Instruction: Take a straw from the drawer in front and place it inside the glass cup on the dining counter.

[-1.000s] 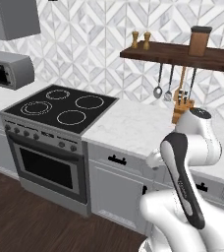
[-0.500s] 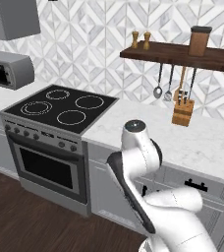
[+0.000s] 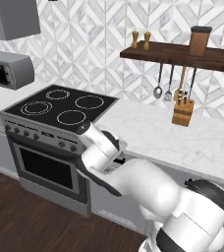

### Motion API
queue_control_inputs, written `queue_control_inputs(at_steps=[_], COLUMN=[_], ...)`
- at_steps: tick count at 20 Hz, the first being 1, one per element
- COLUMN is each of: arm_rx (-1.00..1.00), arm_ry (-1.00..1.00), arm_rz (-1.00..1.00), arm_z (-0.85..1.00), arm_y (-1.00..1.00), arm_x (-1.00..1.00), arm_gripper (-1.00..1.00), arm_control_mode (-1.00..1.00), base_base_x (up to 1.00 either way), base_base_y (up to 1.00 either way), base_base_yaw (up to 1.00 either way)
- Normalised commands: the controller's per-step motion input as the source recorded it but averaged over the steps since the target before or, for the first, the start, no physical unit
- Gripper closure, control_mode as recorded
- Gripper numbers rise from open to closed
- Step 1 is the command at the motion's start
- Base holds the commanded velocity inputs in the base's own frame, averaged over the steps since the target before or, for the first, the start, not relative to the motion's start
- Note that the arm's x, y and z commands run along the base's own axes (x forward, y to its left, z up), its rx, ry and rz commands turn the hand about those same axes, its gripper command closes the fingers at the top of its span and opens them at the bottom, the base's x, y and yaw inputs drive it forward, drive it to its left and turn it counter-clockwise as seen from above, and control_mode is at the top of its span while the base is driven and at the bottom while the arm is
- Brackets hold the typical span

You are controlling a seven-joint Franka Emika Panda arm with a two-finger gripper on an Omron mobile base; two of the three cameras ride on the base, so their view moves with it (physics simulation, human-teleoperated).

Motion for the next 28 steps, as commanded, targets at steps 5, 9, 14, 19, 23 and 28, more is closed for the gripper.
queue_control_inputs(at_steps=[5, 9, 14, 19, 23, 28], arm_rx=[-0.34, -0.26, -0.05, 0.0, 0.0, 0.01], arm_ry=[0.0, -0.04, -0.05, -0.13, -0.19, -0.24], arm_rz=[0.0, 0.0, -0.05, -0.07, -0.09, -0.08], arm_z=[-0.44, -0.83, -0.59, -0.45, -0.18, 0.0], arm_y=[0.01, -0.02, -0.05, -0.26, -0.28, -0.38], arm_x=[0.72, 0.55, 0.46, 0.38, 0.05, 0.0], arm_gripper=[-1.0, -1.0, -1.0, -1.0, -1.0, -1.0], arm_control_mode=[-1.0, -1.0, -1.0, -1.0, -1.0, -1.0], base_base_x=[0.0, 0.0, 0.0, 0.0, 0.0, 0.0], base_base_y=[0.0, 0.0, 0.0, 0.0, 0.0, 0.0], base_base_yaw=[0.0, 0.0, 0.0, 0.0, 0.0, 0.0])
